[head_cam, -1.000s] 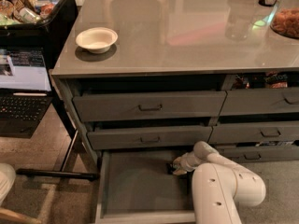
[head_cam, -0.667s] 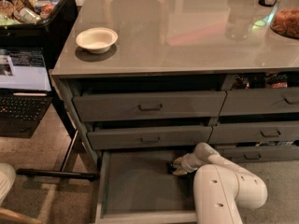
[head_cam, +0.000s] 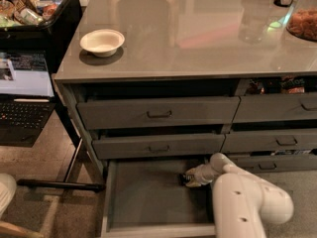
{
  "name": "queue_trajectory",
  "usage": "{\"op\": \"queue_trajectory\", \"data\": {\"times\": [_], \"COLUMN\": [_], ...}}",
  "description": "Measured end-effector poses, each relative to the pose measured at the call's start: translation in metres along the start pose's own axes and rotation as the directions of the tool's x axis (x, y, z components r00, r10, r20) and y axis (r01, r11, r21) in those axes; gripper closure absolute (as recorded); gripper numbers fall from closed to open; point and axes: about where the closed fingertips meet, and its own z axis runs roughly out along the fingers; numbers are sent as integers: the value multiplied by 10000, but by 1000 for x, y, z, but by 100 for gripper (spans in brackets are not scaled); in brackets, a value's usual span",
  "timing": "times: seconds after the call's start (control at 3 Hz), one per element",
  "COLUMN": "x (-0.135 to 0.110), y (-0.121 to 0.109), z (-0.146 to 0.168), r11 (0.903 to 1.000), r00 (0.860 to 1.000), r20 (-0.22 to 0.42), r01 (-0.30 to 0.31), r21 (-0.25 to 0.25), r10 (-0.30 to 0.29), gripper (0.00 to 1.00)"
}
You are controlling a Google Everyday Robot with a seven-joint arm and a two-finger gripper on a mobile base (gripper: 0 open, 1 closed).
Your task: Pick rxbar chocolate from bottom drawer and place on counter
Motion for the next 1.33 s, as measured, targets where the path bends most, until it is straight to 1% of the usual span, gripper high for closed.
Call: {"op": "queue_trajectory", "data": {"times": [0.33, 0.67, 1.0, 1.33], "x": [-3, -12, -24, -36], "y": [4, 37, 64, 78], "z": [-61, -109, -163, -218], "r11": [9945, 9882, 9735, 9525], "r00": [9971, 9887, 9722, 9445], "r20": [319, 798, 1032, 1548], "r01": [664, 1190, 1987, 2688], "r21": [815, 960, 1129, 1432], "r10": [-692, -1268, -2104, -2898], "gripper": [100, 100, 100, 100]}}
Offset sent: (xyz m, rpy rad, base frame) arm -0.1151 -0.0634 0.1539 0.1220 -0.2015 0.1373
